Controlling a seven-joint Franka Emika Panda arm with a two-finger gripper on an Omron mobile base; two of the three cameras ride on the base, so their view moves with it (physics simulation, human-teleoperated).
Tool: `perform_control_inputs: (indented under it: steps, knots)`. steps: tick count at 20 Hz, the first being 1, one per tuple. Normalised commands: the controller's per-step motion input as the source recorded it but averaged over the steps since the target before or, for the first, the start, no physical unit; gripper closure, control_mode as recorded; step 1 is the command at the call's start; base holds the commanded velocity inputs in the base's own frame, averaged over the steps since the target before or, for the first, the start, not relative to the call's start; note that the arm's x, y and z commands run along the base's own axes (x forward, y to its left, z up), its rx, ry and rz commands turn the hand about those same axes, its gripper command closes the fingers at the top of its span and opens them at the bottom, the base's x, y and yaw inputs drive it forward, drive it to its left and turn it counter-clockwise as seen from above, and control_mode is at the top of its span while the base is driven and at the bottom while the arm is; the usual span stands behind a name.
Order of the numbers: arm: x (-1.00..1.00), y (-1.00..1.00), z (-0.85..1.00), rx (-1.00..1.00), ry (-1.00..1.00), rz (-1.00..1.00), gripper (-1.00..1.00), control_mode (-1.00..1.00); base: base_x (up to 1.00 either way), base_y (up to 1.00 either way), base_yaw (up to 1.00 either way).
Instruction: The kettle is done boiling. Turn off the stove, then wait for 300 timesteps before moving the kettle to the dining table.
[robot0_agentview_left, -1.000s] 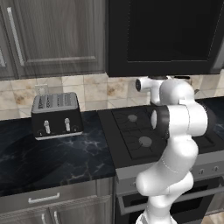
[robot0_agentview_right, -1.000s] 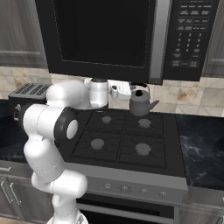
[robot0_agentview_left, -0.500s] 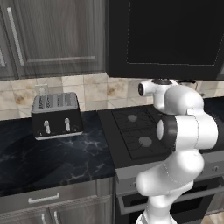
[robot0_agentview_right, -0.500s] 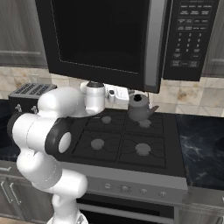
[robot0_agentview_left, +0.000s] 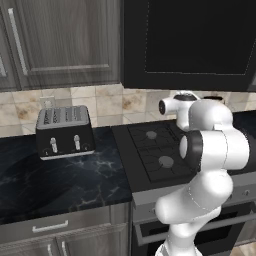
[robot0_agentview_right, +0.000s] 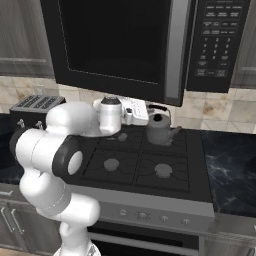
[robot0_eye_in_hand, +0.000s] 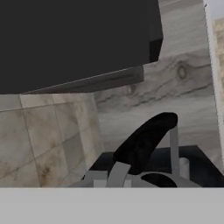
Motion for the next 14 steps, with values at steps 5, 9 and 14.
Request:
perform_control_inputs:
  steps: [5, 9, 14]
  knots:
    - [-0.27, 0.0, -0.11, -0.01, -0.1, 0.0, 1.0, -1.0, 0.0, 0.0, 0.0]
    - [-0.69, 0.0, 0.0, -0.03, -0.2, -0.04, 1.0, -1.0, 0.0, 0.0, 0.0]
    - [-0.63, 0.0, 0.0, -0.02, -0.14, -0.05, 1.0, -1.0, 0.0, 0.0, 0.0]
